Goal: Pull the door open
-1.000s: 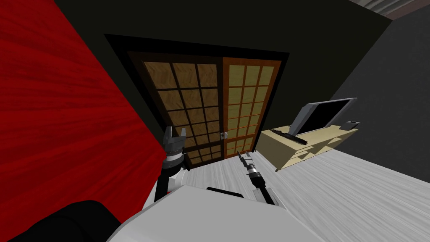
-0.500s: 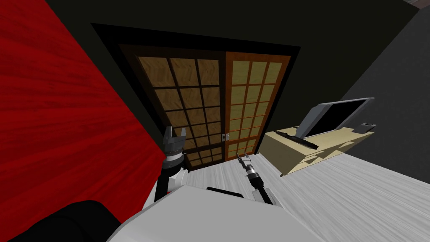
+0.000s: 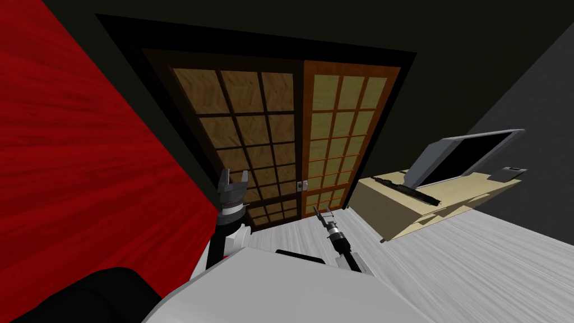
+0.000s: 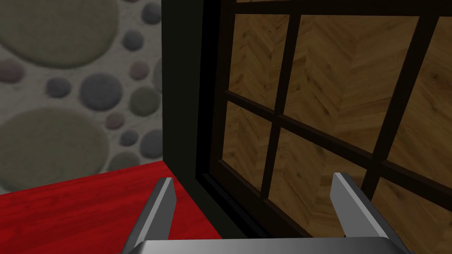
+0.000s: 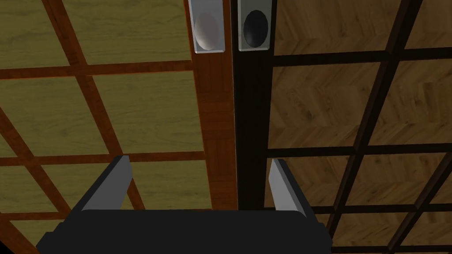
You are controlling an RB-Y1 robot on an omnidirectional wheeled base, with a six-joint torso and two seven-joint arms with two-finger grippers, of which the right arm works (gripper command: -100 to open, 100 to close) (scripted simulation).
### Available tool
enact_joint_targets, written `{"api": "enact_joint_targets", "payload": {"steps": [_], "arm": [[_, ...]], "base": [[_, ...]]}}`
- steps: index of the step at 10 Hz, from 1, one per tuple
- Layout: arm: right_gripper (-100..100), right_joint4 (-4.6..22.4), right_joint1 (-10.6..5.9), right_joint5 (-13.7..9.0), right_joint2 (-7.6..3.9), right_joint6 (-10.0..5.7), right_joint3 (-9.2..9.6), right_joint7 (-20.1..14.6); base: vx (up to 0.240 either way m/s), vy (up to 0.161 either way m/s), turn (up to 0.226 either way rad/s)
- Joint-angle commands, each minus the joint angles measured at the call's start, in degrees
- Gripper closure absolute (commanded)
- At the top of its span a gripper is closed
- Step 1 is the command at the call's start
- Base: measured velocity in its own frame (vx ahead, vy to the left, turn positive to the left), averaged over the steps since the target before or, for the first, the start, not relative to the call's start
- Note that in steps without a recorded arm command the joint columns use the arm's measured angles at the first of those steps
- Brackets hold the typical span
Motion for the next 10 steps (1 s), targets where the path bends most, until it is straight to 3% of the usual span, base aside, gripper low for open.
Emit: {"api": "enact_joint_targets", "payload": {"steps": [1,7,10], "arm": [[-100,1.8,-0.64,0.4,0.26,-0.54,-0.01,1.5],[-100,9.1,-3.31,2.0,1.2,-2.66,0.04,7.3],[-100,9.2,-3.39,2.1,1.24,-2.53,0.1,7.4]], "base": [[0.101,0.012,0.022],[0.175,-0.005,0.01],[0.119,-0.011,-0.004]]}}
